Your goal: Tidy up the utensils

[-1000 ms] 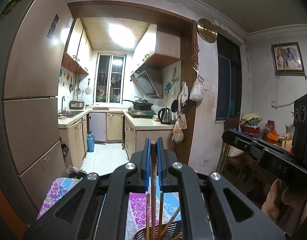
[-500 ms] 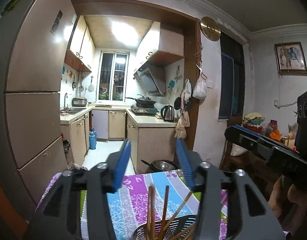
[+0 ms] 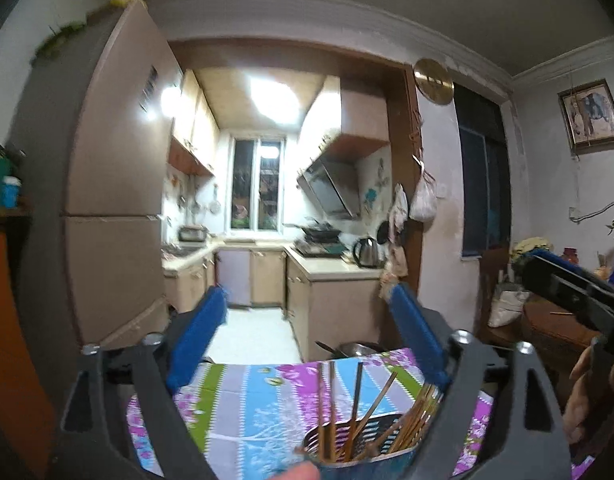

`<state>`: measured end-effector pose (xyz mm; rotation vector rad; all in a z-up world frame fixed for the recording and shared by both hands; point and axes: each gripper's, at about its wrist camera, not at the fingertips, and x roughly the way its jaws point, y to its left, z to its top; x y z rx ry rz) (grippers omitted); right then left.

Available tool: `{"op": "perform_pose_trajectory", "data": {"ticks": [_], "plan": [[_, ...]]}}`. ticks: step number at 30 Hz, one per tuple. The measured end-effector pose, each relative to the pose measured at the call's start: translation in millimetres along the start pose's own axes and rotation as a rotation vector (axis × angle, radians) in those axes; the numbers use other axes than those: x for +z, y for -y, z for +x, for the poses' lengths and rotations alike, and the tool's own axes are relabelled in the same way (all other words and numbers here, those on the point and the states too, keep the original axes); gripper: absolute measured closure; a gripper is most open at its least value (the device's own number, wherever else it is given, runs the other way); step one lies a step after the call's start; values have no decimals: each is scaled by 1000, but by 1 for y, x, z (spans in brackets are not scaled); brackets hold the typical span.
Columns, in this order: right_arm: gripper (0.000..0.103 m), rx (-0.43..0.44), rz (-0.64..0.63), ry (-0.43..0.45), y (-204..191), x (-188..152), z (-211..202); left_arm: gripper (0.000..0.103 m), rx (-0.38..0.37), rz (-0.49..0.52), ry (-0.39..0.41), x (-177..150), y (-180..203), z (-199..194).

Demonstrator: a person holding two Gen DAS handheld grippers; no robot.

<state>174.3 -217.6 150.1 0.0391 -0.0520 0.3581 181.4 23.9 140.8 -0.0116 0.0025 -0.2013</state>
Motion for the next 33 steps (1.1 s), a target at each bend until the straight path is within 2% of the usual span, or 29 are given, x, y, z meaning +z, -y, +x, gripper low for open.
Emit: {"op": "perform_pose_trajectory", "data": {"ticks": [1,3,9,14,16,23,28,33], "plan": [[5,-9,-7,7,-5,-2,-11,8,18,17,16,-1,1,-15],[5,-26,-21,15,-16,-7,-36,6,40,30,42,-3,0,-40],[5,-77,-28,22,-40,-29,-104,6,92,48,92,-16,-2,-110],[5,-113,-24,1,-56,-50,-147,6,130,33,80,-38,-8,-151],[5,-106,-5,-15,-60,-59,-158,6,133,26,62,-47,-7,-160],[5,-178,16,-68,-84,-91,-195,6,107,34,-14,-90,2,-190],[5,-202,13,-114,-94,-111,-209,6,85,30,-59,-107,12,-200],[5,-205,23,-130,-96,-122,-223,6,84,28,-60,-117,21,-213]]}}
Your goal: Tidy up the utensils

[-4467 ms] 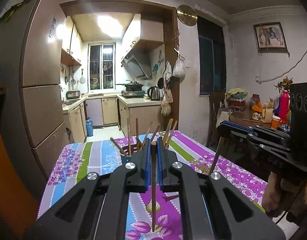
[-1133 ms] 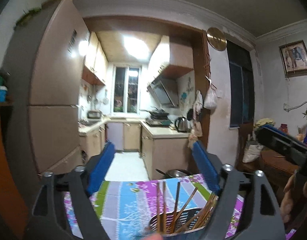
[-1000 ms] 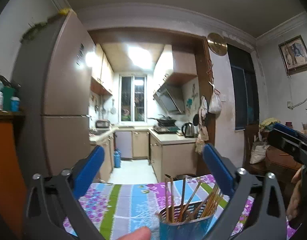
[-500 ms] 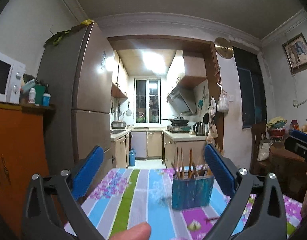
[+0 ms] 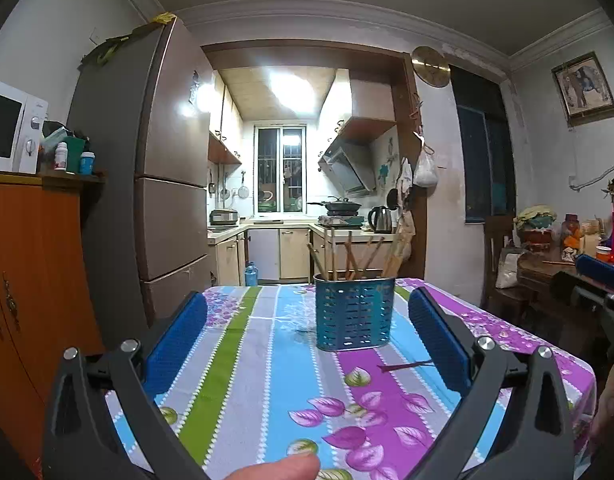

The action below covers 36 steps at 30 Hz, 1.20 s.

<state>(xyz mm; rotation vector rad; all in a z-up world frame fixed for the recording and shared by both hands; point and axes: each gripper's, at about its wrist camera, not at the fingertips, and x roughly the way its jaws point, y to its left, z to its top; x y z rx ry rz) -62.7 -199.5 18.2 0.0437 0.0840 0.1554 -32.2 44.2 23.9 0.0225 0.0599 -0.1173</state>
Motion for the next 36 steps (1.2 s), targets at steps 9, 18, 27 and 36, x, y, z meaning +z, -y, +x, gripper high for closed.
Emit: {"op": "perform_pose_trajectory", "data": {"ticks": [9,18,27,36], "plan": [[5,-2,25,8,7,0,-9,6,3,19,22,1,12,-11],[5,-6,7,145,8,-3,-24,6,39,23,158,-1,20,-29],[5,0,5,163,12,-12,-27,6,68,37,224,-1,31,-34],[5,-1,6,147,14,-10,-25,6,56,28,186,2,30,-26]]}}
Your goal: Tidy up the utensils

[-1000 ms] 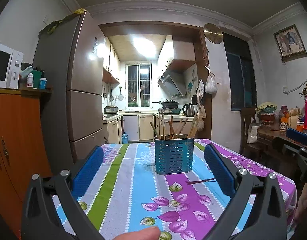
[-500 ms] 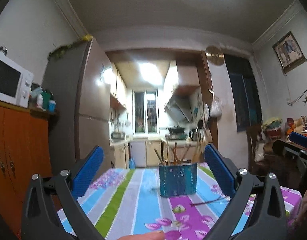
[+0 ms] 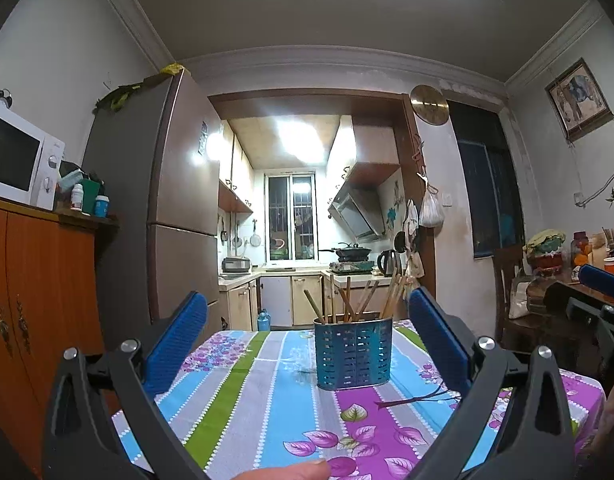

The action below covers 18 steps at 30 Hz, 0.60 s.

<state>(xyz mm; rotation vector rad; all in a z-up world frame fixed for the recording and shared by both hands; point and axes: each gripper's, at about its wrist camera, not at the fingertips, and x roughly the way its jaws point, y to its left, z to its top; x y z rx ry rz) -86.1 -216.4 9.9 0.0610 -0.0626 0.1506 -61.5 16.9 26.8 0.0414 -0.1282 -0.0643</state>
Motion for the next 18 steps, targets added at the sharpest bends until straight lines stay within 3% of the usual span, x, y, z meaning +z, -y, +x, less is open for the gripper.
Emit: {"op": "perform_pose_trajectory", "data": {"ticks": [14,18], "plan": [[5,11,4,-24,0,0,8,6,-2,5,-7,1,0,4],[5,8,5,-23,0,1,8,6,3,3,-45,-3,-1,13]]}}
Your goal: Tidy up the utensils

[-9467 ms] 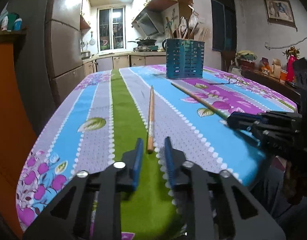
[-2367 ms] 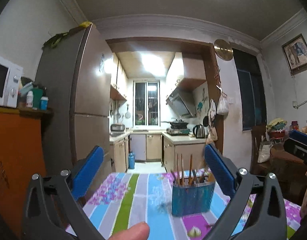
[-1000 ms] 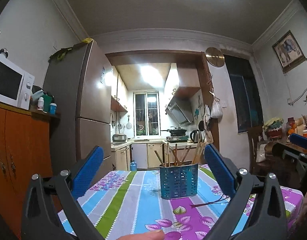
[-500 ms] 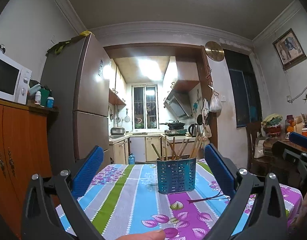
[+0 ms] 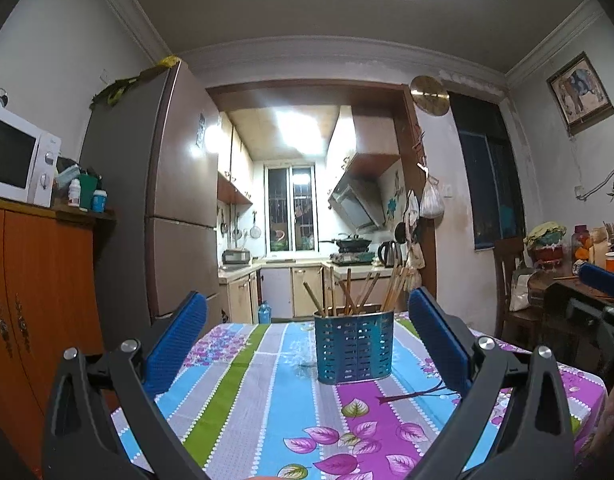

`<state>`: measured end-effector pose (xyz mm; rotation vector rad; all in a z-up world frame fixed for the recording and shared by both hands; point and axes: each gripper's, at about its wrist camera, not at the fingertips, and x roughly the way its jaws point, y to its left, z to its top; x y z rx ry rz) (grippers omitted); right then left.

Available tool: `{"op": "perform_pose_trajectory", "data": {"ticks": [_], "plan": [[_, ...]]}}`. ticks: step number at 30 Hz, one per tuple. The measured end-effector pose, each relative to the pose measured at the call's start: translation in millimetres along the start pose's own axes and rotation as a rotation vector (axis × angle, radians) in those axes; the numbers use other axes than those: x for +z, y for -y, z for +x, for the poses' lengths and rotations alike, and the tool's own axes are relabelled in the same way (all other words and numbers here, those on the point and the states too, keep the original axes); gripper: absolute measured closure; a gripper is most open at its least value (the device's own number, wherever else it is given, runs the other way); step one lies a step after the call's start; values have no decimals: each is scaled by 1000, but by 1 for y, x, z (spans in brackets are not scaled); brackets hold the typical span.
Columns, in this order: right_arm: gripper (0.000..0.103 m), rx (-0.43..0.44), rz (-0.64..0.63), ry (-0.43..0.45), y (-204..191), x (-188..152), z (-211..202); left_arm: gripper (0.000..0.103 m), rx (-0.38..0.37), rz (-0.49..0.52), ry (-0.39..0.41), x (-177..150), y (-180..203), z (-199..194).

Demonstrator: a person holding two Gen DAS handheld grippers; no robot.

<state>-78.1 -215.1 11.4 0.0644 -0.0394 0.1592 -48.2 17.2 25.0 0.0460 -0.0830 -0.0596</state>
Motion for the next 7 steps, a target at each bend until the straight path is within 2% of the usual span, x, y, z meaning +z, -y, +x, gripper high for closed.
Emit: {"op": "perform_pose_trajectory", "data": {"ticks": [3,7], "plan": [[5,-3,-1,-1,0,1,1,6,3,2,-60,-4,0,9],[5,-6,-2,-2,0,1,0,6,10,8,-94,-7,3,14]]}}
